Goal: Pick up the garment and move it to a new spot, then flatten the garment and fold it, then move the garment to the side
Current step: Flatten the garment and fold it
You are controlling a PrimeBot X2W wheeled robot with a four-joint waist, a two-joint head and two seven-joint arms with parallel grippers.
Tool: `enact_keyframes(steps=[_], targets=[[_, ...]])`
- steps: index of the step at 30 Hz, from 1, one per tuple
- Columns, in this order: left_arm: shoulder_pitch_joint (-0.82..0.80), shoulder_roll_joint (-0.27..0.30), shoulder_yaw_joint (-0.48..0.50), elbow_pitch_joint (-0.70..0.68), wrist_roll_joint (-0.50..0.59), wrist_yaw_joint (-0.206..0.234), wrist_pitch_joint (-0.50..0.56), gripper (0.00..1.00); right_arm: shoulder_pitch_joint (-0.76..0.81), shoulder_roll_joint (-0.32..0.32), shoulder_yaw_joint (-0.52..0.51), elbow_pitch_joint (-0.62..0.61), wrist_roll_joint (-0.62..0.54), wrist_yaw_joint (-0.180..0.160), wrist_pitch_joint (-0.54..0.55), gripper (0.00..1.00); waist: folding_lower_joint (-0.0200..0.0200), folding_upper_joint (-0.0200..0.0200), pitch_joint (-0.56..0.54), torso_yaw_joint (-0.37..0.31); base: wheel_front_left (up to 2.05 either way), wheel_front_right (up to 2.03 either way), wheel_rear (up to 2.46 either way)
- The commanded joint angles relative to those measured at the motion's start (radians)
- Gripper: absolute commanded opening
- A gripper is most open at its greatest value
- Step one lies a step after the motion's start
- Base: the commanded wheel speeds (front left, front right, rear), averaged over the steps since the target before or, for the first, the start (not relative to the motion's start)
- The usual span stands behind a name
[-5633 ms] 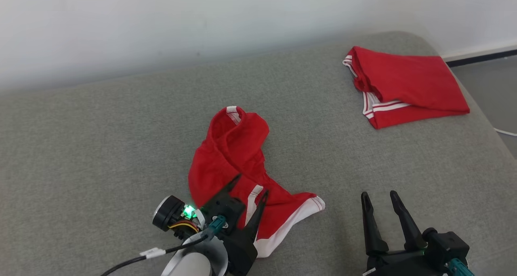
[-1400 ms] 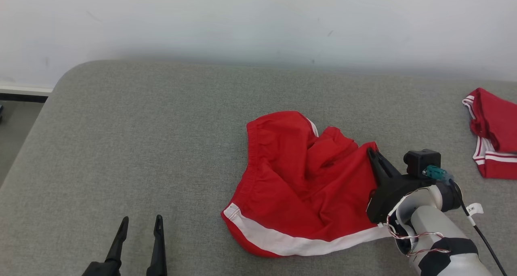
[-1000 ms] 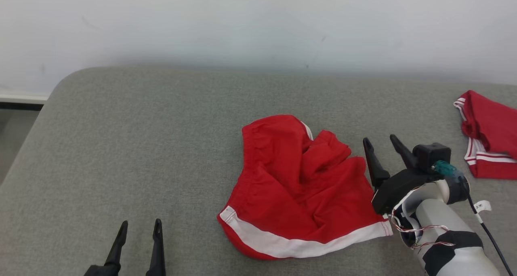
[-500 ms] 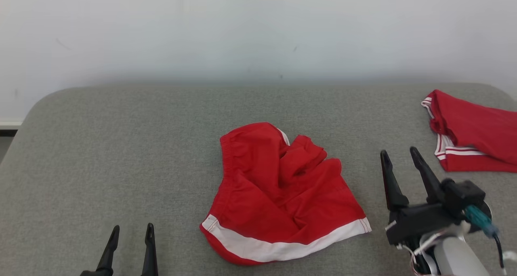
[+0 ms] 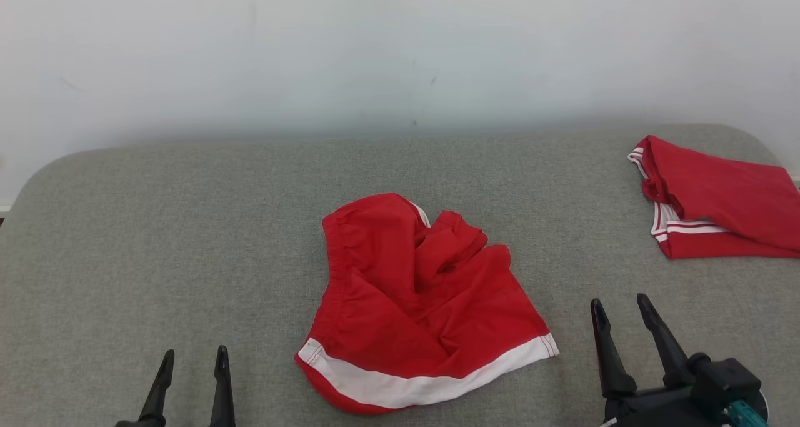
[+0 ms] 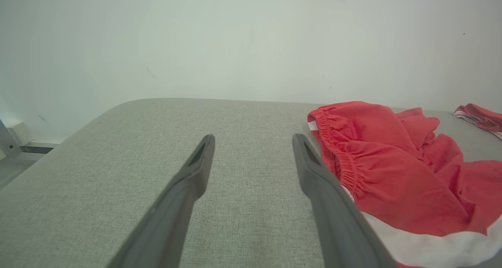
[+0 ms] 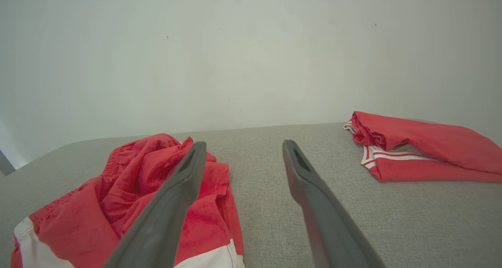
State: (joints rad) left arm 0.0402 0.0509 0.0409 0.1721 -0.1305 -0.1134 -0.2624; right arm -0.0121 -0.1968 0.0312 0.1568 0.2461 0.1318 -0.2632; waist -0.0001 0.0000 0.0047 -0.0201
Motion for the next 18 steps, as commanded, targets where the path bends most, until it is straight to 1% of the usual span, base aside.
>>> enact_keyframes(steps=[1, 8, 18], targets=[[0.008, -0.001, 0.005, -0.001, 0.006, 0.0, -0.003, 1.0, 0.024, 0.012, -0.006, -0.014, -0.001, -0.003, -0.001, 1.0, 0.0001, 0.0, -0.001, -0.003, 0.0, 0.0, 0.0], [0.017, -0.001, 0.01, 0.001, 0.025, -0.004, -0.003, 1.0, 0.094, 0.051, -0.024, -0.043, -0.011, -0.003, -0.001, 1.0, 0.0001, 0.0, -0.001, -0.009, 0.0, 0.0, 0.0], [0.031, -0.001, 0.03, -0.001, 0.046, -0.009, -0.003, 1.0, 0.124, 0.075, -0.037, -0.037, -0.015, -0.003, -0.001, 1.0, 0.0001, 0.0, 0.001, -0.01, 0.0, 0.0, 0.0]])
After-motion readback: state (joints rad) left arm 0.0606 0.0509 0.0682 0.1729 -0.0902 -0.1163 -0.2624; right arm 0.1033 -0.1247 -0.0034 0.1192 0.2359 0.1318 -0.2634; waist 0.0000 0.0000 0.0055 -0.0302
